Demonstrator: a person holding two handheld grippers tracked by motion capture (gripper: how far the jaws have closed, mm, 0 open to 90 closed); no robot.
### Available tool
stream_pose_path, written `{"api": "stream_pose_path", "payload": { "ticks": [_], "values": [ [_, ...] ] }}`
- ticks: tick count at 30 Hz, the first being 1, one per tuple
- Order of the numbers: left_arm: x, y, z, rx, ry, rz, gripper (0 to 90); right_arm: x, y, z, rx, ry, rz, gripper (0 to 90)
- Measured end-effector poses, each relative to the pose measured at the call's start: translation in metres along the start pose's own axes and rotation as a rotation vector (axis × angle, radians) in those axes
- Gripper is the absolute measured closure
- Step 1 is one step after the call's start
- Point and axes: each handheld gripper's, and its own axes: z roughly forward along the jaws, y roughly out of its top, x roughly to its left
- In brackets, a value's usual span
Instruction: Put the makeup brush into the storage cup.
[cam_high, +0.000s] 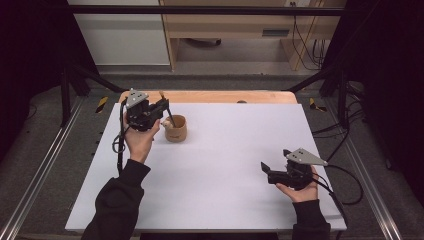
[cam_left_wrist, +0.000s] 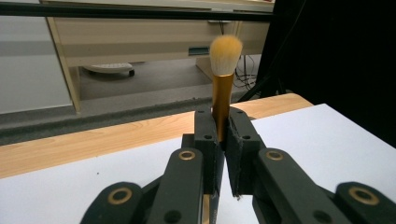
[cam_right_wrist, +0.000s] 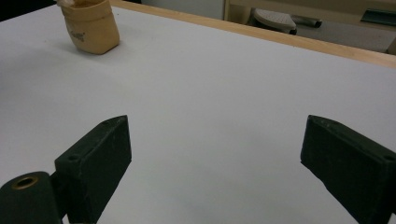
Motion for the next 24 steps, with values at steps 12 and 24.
{"api": "stream_pose_path", "payload": {
  "ticks": [12,24],
  "values": [
    [0.007,-0.002,0.021,0.022,0.029,-0.007,83.1,0.0,0.0,0.001,0.002,0.002,-0.005,8.8],
    [0.009,-0.009,0.037,0.046,0.043,0.02,83.2,0.001,-0.001,0.003,0.006,0.004,-0.006,8.8]
  ]
}}
